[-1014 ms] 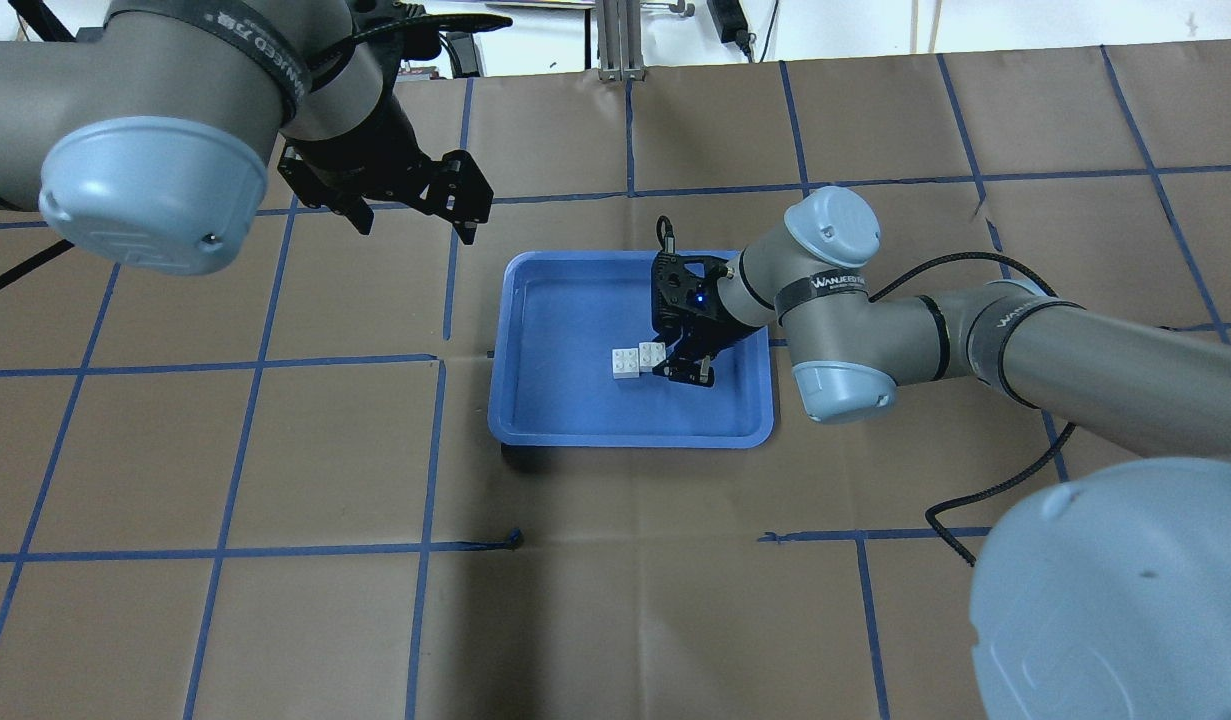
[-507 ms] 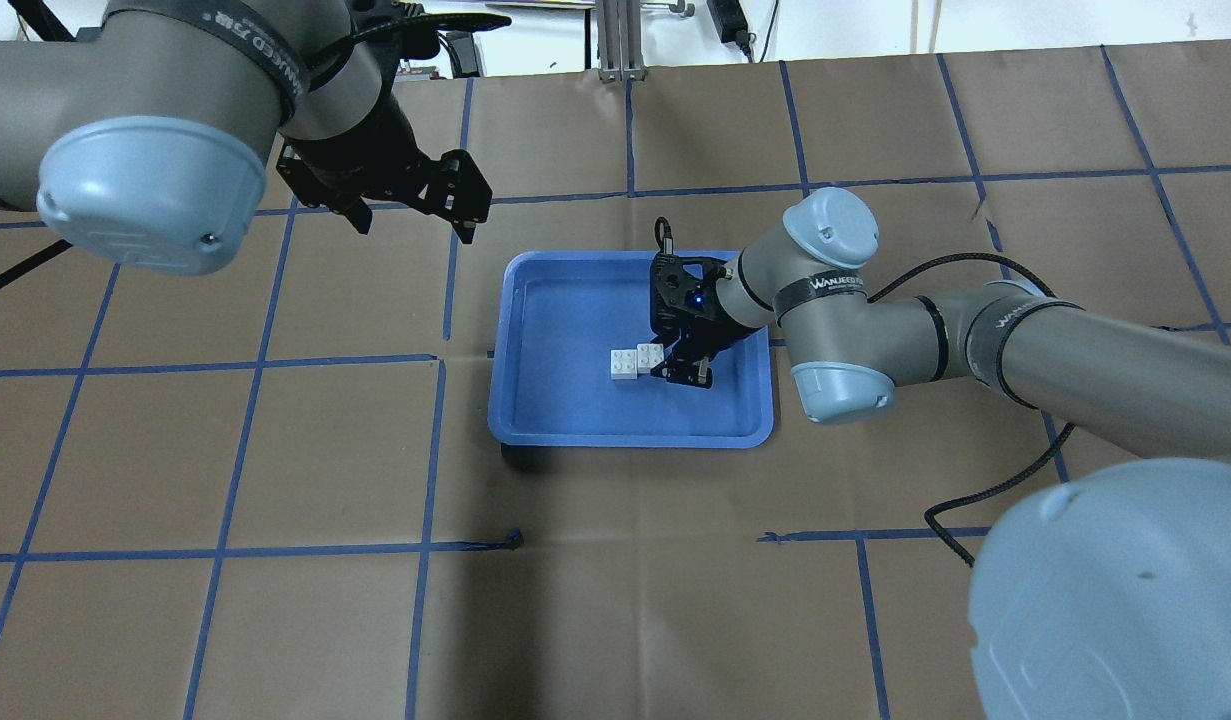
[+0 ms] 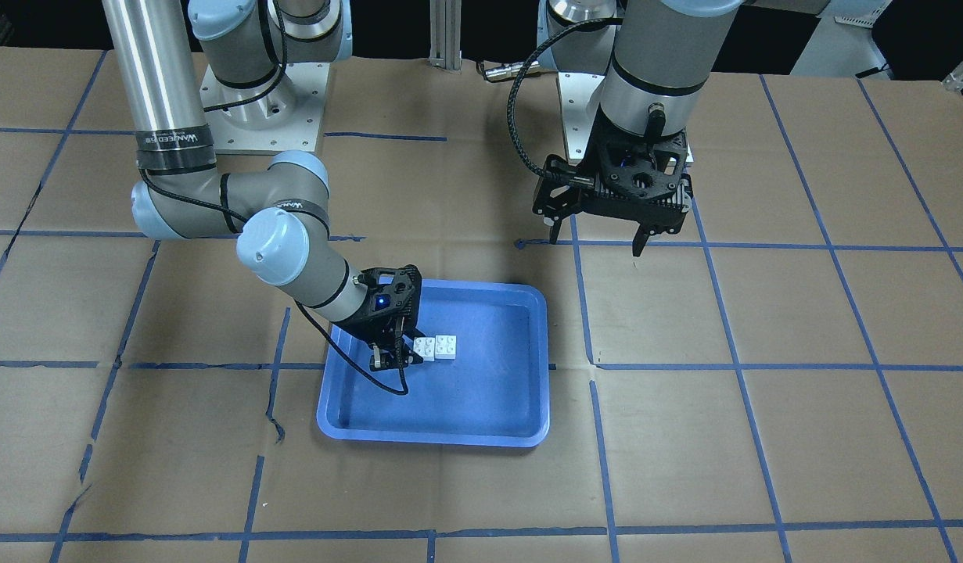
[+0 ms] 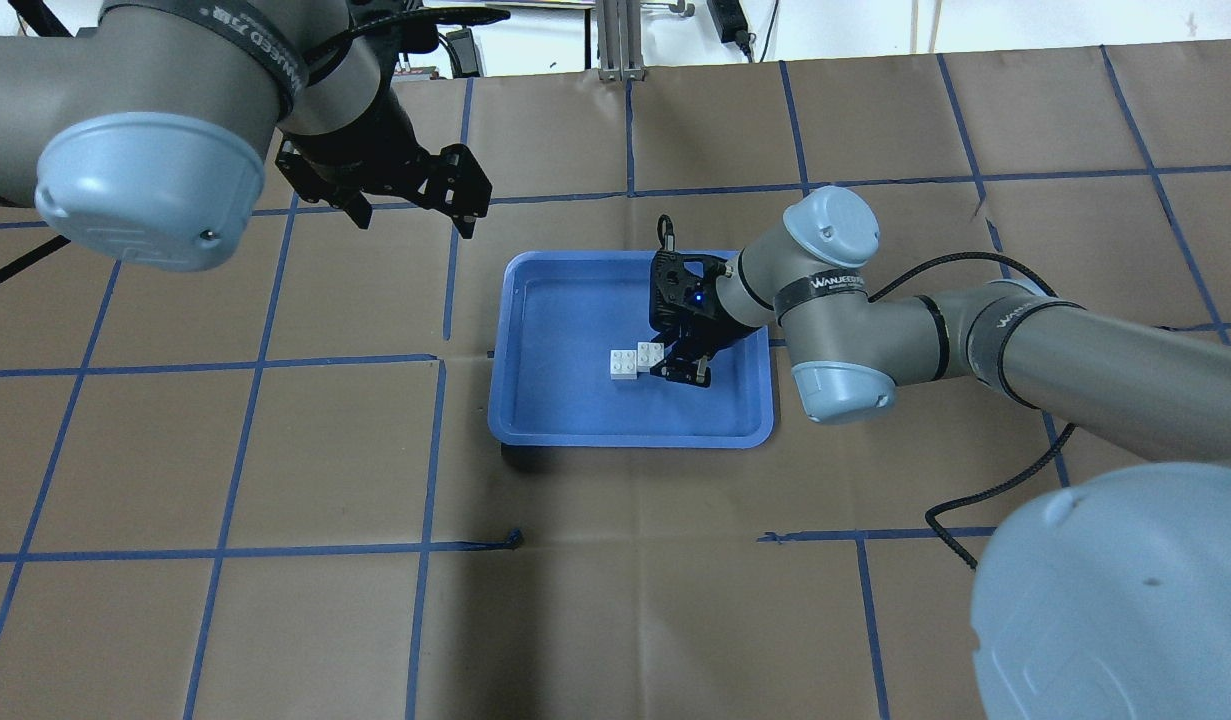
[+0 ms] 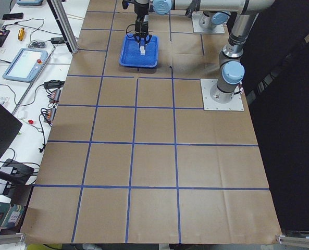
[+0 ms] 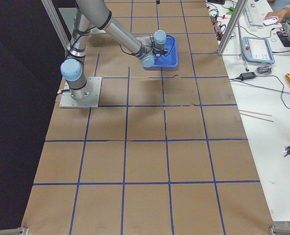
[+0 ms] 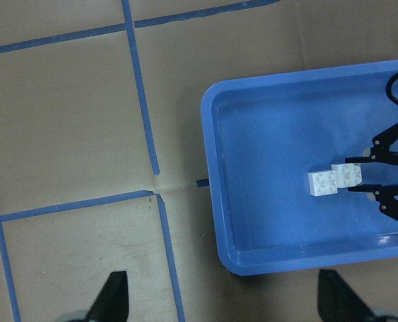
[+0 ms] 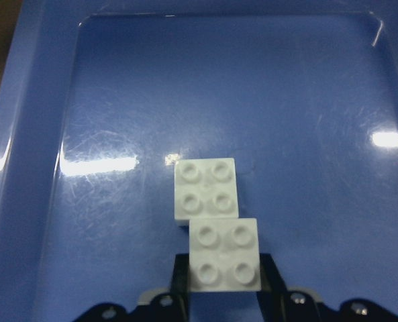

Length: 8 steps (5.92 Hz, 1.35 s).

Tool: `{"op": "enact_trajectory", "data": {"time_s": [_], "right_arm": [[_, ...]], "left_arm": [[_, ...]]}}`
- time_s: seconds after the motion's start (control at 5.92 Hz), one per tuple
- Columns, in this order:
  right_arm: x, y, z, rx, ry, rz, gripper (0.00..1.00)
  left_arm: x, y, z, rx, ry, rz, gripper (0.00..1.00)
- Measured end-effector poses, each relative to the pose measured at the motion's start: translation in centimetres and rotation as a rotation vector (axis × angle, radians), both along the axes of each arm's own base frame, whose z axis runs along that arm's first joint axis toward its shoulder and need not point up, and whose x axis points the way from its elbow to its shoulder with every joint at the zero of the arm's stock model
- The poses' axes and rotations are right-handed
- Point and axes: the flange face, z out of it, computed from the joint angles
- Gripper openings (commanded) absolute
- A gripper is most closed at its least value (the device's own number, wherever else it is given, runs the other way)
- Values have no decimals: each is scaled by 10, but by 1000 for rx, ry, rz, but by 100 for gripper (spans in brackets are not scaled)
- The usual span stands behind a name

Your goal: Assemble white blocks and place on blue tray

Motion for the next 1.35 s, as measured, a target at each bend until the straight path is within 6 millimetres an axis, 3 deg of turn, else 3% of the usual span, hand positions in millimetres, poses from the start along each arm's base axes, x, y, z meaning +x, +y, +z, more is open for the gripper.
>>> {"op": "enact_trajectory", "data": {"time_s": [0.68, 0.85, 1.18, 1.35], "right_arm": [[0, 1, -1, 5, 1, -3, 25], [0, 1, -2, 5, 1, -2, 30], [1, 1, -2, 5, 0, -1, 79], [1, 1, -2, 7, -2, -1, 88]], "left_arm": [[0, 1, 0, -1, -1, 0, 99], [0, 0, 0, -1, 0, -1, 99], [0, 0, 0, -1, 0, 0, 99], [0, 0, 0, -2, 0, 0, 99]]}}
